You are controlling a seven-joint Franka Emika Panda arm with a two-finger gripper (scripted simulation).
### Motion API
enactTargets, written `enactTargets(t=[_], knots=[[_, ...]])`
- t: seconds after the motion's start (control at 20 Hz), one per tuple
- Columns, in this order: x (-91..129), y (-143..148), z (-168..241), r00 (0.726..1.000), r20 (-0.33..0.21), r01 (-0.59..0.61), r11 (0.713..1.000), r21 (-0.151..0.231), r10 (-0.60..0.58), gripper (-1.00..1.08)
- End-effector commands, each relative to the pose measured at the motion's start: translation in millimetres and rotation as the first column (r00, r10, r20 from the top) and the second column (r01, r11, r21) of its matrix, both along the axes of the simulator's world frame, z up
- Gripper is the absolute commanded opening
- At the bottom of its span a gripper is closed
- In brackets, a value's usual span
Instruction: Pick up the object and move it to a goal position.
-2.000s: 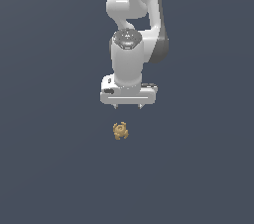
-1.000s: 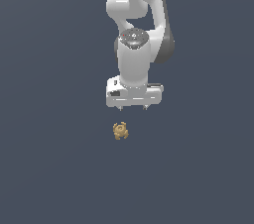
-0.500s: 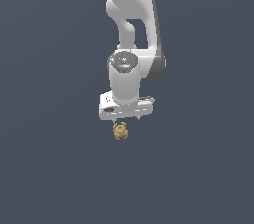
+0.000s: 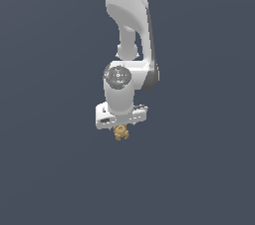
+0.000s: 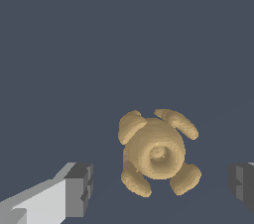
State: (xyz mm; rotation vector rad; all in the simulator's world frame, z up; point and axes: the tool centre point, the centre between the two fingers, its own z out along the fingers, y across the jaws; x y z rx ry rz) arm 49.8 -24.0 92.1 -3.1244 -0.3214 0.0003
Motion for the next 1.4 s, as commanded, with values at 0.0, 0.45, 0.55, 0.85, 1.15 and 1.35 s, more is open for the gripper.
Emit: enactTargets(t=[0.0,0.45,0.55,0.85,1.15,1.35], knots=[[1,-1,-2,1.0,0.0,-0.005,1.0,-0.001,0.005,1.0],[0,-1,-25,1.0,0.0,-0.004,1.0,0.0,0.004,1.0],[0,-1,-36,1.0,0.0,-0.004,1.0,-0.001,0.004,1.0],[0,-1,-52,1.0,0.0,-0.005,1.0,-0.001,0.005,1.0],[1,-1,-52,1.0,0.0,-0.005,1.0,-0.001,0.005,-1.0],[1,-1,-52,1.0,0.0,-0.005,1.0,-0.001,0.005,-1.0]])
